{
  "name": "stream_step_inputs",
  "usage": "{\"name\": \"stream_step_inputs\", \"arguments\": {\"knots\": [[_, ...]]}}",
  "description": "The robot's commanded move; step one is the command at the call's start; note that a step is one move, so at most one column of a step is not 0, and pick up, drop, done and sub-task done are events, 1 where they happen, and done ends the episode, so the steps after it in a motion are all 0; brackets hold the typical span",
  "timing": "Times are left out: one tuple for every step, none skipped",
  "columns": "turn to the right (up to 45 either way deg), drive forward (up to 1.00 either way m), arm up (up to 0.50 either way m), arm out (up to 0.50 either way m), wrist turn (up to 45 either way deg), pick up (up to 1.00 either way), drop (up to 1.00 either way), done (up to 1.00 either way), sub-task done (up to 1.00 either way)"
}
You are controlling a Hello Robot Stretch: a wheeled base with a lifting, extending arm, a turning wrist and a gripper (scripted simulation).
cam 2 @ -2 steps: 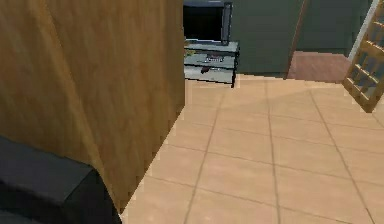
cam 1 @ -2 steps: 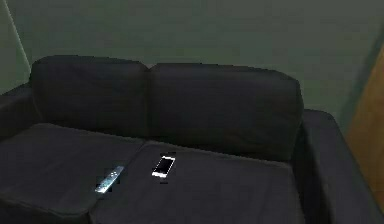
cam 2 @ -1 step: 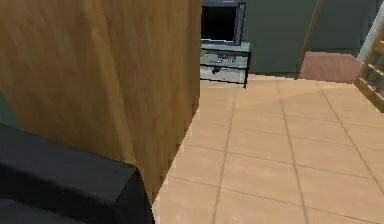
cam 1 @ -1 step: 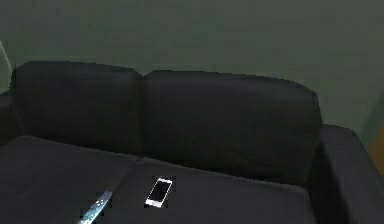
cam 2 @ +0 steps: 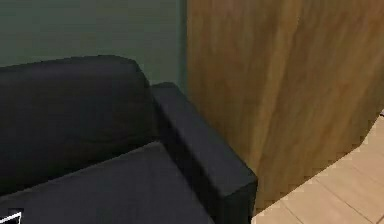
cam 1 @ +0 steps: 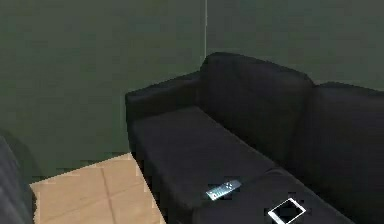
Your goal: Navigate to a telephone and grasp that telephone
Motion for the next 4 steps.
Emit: {"name": "stream_step_inputs", "arguments": {"knots": [[-45.0, 0.0, 0.0, 0.0, 0.0, 0.0, 0.0, 0.0, 0.0], [-9.0, 0.0, 0.0, 0.0, 0.0, 0.0, 0.0, 0.0, 0.0], [0.0, 0.0, 0.5, 0.0, 0.0, 0.0, 0.0, 0.0, 0.0], [0.0, 0.0, 0.14, 0.0, 0.0, 0.0, 0.0, 0.0, 0.0]]}}
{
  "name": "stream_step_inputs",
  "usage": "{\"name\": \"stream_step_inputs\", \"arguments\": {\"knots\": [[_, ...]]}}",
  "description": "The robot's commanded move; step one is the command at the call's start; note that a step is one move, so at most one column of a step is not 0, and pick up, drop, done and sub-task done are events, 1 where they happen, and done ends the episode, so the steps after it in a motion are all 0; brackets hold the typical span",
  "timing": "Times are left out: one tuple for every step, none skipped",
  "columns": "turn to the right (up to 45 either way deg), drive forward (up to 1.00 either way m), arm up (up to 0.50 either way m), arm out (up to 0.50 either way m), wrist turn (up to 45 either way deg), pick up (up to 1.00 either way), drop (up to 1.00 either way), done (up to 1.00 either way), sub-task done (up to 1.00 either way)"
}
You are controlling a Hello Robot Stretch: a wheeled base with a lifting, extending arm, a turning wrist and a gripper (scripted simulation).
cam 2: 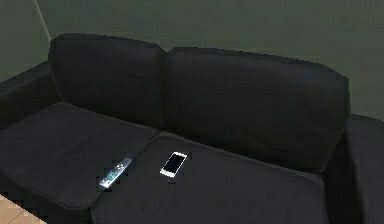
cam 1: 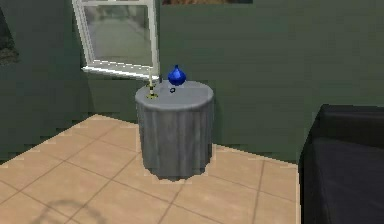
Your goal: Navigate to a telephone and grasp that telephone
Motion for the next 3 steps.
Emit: {"name": "stream_step_inputs", "arguments": {"knots": [[0.0, 0.0, 0.0, 0.44, 0.0, 0.0, 0.0, 0.0, 0.0], [0.0, 0.0, 0.0, 0.0, 45.0, 0.0, 0.0, 0.0, 0.0], [0.0, 0.0, 0.0, 0.0, 45.0, 0.0, 0.0, 0.0, 0.0]]}}
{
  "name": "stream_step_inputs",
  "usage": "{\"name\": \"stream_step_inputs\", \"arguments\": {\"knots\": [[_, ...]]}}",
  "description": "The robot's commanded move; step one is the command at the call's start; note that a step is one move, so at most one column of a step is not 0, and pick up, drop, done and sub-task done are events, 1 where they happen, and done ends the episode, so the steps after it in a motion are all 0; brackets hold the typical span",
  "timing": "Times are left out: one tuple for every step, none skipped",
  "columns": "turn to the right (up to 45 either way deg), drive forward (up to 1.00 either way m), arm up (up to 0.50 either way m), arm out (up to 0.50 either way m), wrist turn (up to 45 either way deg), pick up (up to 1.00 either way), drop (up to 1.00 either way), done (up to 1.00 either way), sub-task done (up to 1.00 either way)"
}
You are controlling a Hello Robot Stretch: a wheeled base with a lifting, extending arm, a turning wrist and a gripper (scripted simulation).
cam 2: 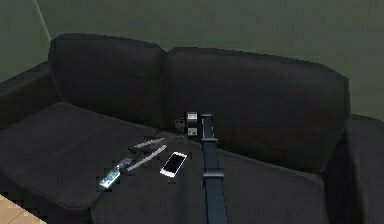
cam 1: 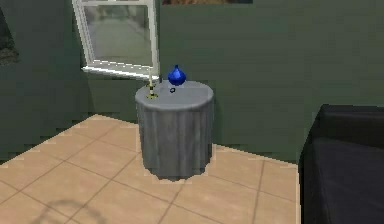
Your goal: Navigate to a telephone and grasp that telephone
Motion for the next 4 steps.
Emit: {"name": "stream_step_inputs", "arguments": {"knots": [[0.0, 0.0, 0.0, 0.0, 45.0, 0.0, 0.0, 0.0, 0.0], [0.0, 0.0, 0.0, 0.0, 24.0, 0.0, 0.0, 0.0, 0.0], [0.0, 0.0, -0.3, 0.0, 0.0, 0.0, 0.0, 0.0, 0.0], [0.0, 0.0, 0.0, 0.0, 0.0, 1.0, 0.0, 0.0, 0.0]]}}
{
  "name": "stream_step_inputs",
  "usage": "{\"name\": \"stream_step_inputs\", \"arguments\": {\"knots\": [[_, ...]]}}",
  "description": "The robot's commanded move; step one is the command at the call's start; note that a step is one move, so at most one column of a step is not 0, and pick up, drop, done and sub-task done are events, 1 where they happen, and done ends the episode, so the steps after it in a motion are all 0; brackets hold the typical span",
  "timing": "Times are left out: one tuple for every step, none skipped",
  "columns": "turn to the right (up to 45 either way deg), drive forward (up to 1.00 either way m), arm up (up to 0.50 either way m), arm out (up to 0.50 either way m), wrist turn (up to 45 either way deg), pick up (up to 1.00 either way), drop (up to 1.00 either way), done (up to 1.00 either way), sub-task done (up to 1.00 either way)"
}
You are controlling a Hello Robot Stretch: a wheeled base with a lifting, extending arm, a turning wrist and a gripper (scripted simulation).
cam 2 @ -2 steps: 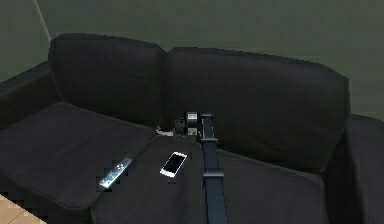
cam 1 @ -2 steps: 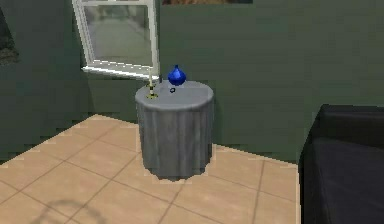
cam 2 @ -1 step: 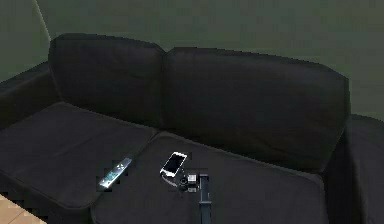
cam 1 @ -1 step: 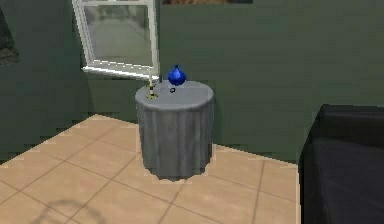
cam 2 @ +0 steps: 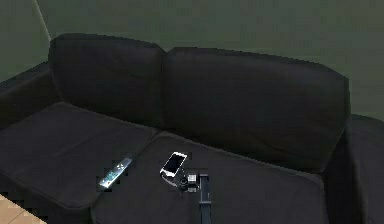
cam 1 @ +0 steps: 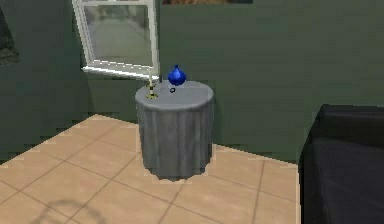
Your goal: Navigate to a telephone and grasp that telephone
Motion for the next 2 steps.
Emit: {"name": "stream_step_inputs", "arguments": {"knots": [[0.0, 0.0, 0.1, 0.0, 0.0, 0.0, 0.0, 0.0, 0.0], [0.0, 0.0, 0.0, 0.0, 0.0, 0.0, 0.0, 1.0, 0.0]]}}
